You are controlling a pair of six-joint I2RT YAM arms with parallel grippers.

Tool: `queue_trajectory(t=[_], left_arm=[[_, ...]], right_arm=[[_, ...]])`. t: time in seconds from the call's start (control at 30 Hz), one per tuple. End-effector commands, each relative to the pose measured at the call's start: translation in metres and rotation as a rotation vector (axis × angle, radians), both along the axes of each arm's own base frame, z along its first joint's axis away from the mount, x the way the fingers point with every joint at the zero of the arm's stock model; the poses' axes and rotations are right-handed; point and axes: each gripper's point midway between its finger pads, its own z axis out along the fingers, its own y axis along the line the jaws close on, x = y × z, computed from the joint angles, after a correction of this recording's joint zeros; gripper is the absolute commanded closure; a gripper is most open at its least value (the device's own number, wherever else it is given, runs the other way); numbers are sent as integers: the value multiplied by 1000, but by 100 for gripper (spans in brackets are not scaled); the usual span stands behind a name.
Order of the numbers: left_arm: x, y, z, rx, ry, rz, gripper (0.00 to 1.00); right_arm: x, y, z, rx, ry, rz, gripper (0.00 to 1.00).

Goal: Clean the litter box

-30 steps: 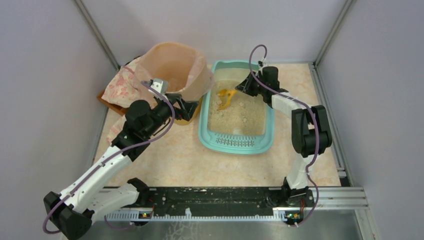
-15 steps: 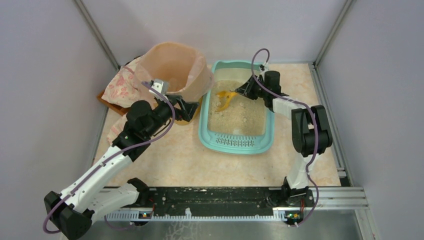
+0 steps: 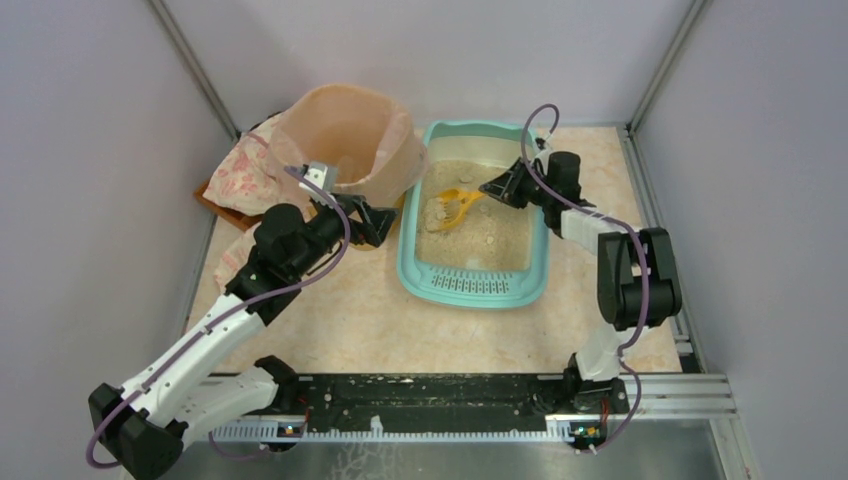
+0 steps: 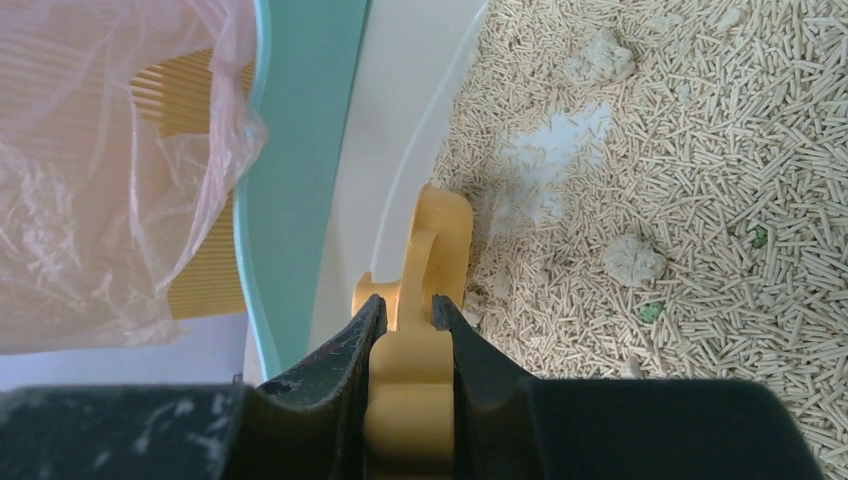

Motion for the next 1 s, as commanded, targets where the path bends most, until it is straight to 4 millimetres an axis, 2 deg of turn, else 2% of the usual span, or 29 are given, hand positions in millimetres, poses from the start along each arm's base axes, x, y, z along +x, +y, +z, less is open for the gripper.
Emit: queue_trajectory(t=[0.0,0.53,0.77,0.97], left_arm=[[-6,-2,8,-28,-21,-20,2],[-9,2,4,-33,-13,-15,2],[-12,3,10,-36,-25,-17,2],[-14,1,12,-41,-23,-31,2]], right_arm=[[-1,-8,45,60,-123,3,100],[-16,-15,76,74,-188,7,100],[-28,-40,82,127,-201,-17,100],[-53,-80,94,284,-238,-43,100]])
